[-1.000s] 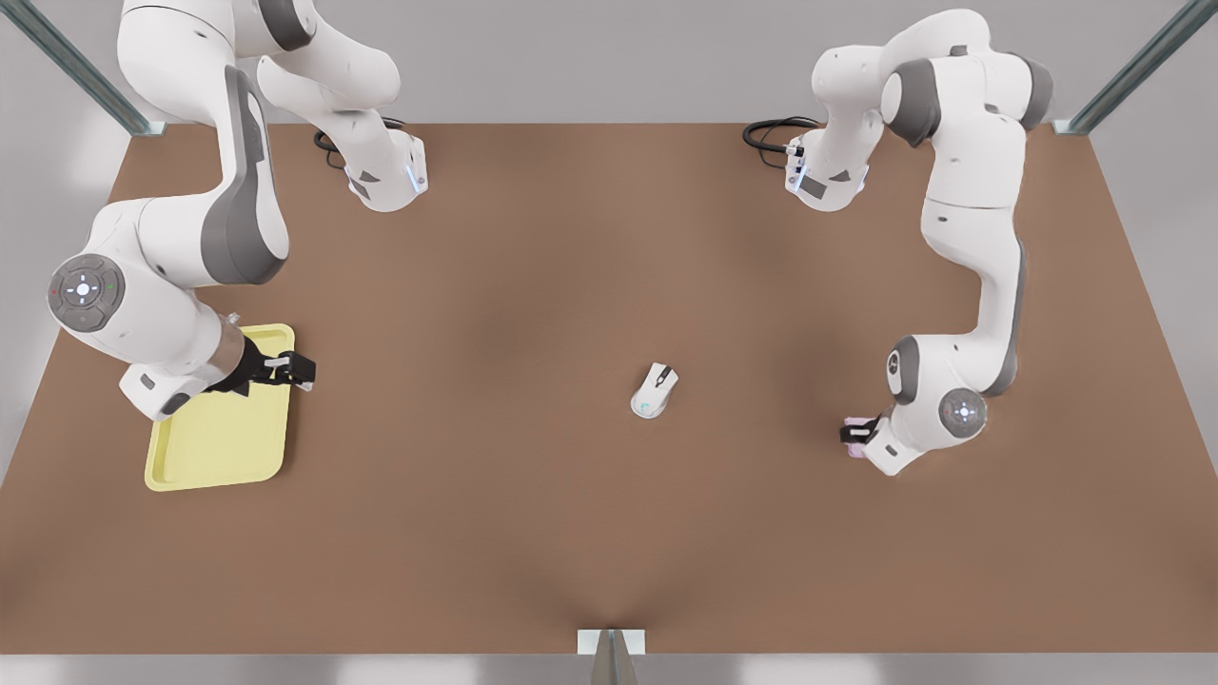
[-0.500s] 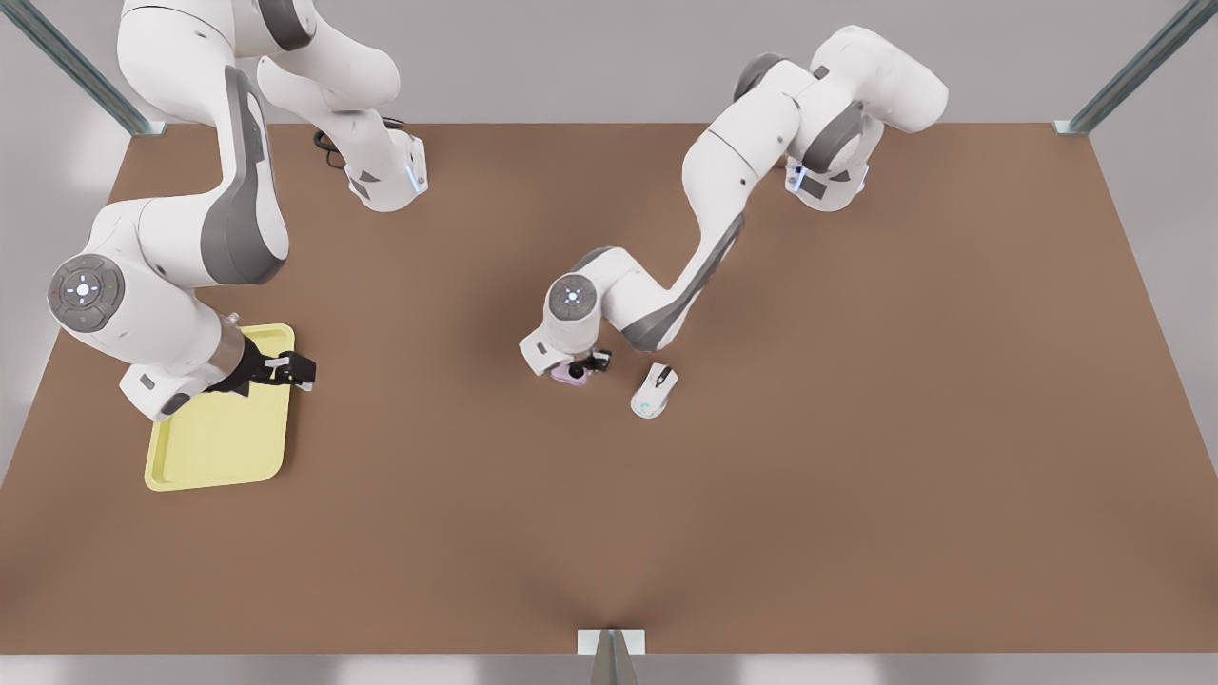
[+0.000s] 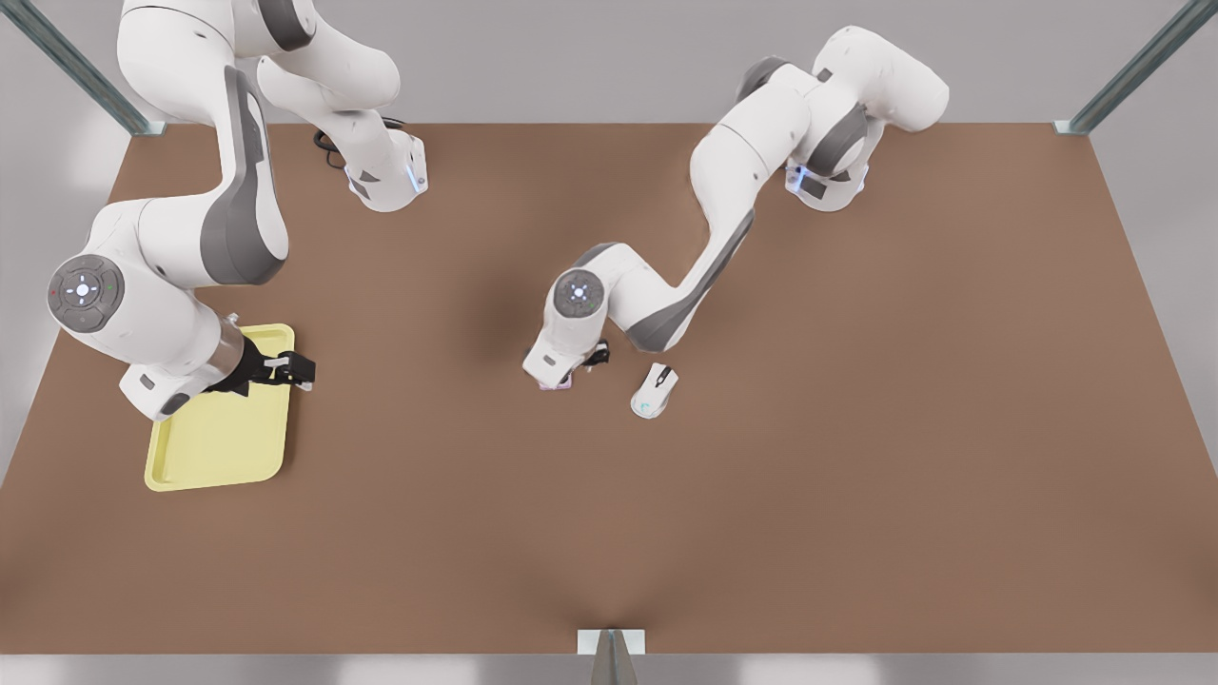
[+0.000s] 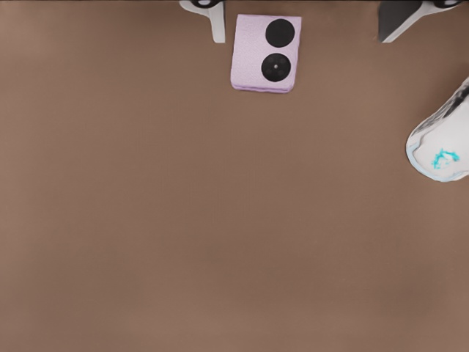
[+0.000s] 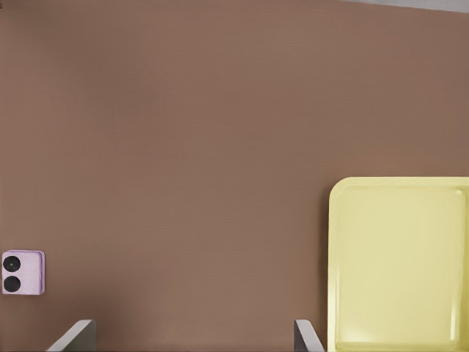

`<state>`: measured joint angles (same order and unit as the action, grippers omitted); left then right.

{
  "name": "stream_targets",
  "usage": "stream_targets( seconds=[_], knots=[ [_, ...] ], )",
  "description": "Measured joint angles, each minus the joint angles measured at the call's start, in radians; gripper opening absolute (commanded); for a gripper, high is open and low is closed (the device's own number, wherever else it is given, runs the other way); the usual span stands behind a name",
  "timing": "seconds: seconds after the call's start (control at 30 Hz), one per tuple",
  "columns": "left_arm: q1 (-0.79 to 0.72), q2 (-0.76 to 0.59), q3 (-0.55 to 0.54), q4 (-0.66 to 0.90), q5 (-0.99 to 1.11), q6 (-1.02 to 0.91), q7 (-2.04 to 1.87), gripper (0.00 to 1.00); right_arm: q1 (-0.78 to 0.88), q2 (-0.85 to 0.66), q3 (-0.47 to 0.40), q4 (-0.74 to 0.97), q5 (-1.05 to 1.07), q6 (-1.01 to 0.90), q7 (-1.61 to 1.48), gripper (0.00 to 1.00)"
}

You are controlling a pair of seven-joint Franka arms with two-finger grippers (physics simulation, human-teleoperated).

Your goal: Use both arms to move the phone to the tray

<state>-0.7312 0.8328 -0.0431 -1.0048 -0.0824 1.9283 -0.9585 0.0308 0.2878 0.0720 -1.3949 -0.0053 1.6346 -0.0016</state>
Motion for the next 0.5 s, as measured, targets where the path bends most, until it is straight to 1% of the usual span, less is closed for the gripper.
stream_targets(
  seconds=[0.13, 0.17, 0.2, 0.27, 0.37, 0.43, 0.5],
  knots=[
    [0.322, -0.283, 0.022, -0.010, -0.018, -0.273, 0.161, 1.00, -0.002, 0.000, 0.000, 0.000, 0.000, 0.000, -0.001, 1.00],
    [0.429, -0.315, 0.038, -0.049, -0.023, -0.321, 0.209, 1.00, -0.001, 0.000, 0.000, -0.002, 0.000, 0.000, -0.001, 1.00],
    [0.504, -0.325, 0.051, -0.073, -0.023, -0.360, 0.255, 1.00, 0.012, 0.001, 0.005, -0.003, -0.001, -0.001, -0.001, 1.00],
    [0.553, -0.314, 0.059, -0.092, -0.020, -0.421, 0.338, 1.00, 0.107, 0.046, 0.011, -0.003, -0.002, 0.010, 0.006, 1.00],
    [0.562, -0.293, 0.060, -0.099, -0.023, -0.471, 0.447, 1.00, 0.287, 0.110, 0.015, -0.043, 0.002, 0.058, 0.028, 1.00],
    [0.562, -0.287, 0.060, -0.100, -0.025, -0.490, 0.510, 1.00, 0.385, 0.150, 0.015, -0.060, 0.024, 0.092, 0.057, 1.00],
    [0.562, -0.283, 0.060, -0.103, -0.026, -0.503, 0.566, 1.00, 0.471, 0.171, 0.015, -0.117, 0.038, 0.142, 0.103, 1.00]
  ],
)
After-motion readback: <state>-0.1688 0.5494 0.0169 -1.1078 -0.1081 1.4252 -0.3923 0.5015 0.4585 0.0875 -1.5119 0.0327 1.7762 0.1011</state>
